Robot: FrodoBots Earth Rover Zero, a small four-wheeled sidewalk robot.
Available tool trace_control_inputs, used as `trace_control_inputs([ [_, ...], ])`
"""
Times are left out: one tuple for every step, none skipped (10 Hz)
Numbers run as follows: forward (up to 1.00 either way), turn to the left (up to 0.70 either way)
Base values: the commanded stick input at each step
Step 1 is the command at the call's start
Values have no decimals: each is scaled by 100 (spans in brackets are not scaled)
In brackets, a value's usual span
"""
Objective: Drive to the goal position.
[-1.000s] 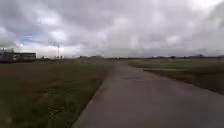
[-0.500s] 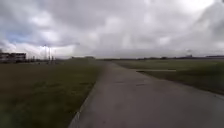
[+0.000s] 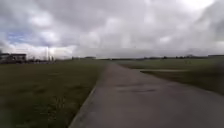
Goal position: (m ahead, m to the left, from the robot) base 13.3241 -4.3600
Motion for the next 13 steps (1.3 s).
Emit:
trace_control_inputs([
  [100, 0],
  [100, 0],
  [100, 0],
  [100, 0],
  [100, -2],
  [100, -11],
  [100, -36],
  [100, -40],
  [100, -28],
  [100, -7],
  [100, 0],
  [100, 0],
  [100, 0],
])
